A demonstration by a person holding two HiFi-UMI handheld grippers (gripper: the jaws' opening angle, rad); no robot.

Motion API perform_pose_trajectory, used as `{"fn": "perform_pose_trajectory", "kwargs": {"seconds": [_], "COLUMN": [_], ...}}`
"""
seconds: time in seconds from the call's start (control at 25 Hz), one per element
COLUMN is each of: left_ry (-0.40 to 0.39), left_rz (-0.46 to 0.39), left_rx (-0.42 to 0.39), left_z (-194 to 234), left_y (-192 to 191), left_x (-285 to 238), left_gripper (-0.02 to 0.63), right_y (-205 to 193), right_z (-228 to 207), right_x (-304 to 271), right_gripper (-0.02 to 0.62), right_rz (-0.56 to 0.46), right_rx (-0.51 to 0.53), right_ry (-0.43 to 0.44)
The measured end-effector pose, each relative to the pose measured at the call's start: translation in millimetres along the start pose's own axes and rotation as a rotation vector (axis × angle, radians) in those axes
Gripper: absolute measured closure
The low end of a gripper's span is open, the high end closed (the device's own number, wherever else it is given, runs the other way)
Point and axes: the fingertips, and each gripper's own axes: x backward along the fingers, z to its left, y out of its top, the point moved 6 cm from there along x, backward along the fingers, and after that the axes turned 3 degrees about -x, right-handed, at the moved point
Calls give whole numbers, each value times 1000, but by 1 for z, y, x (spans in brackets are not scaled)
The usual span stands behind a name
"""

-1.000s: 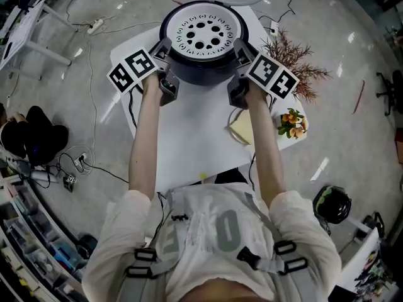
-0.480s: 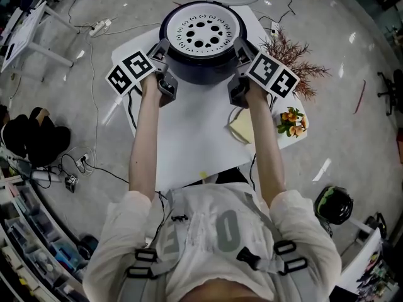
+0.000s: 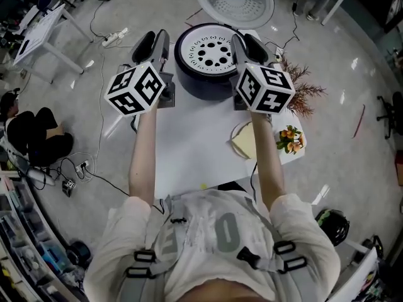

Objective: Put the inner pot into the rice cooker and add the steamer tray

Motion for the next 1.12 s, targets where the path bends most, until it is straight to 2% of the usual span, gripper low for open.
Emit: {"fn": "perform_pose_trajectory", "kwargs": {"seconds": [0.12, 0.2, 0.32, 0.44, 0.56, 0.72, 0.84, 0.96, 1.12], "left_ry": [75, 123, 161, 205, 272, 328, 340, 351, 358], "left_rz": [-82, -144, -202, -205, -178, -142, -98, -51, -21], "left_rx": [-208, -310, -385, -435, -440, -413, -380, -372, -364], "left_z": [-9, -14, -20, -25, -27, -24, -20, -16, -15], "left_y": [21, 28, 26, 14, 0, -25, -50, -69, -77], "left_x": [34, 61, 99, 127, 153, 178, 190, 194, 194], "left_gripper": [491, 491, 492, 521, 573, 584, 584, 584, 584], "right_y": [14, 17, 9, -7, -28, -58, -84, -106, -117], "right_z": [35, 57, 86, 105, 119, 123, 117, 110, 101], "right_x": [12, 20, 34, 48, 61, 79, 92, 103, 109], "right_gripper": [480, 482, 524, 581, 586, 586, 587, 588, 588], "right_rz": [-62, -103, -151, -162, -146, -107, -51, 6, 40], "right_rx": [178, 274, 369, 427, 437, 381, 335, 336, 333], "right_ry": [36, 63, 93, 104, 138, 131, 119, 115, 118]}}
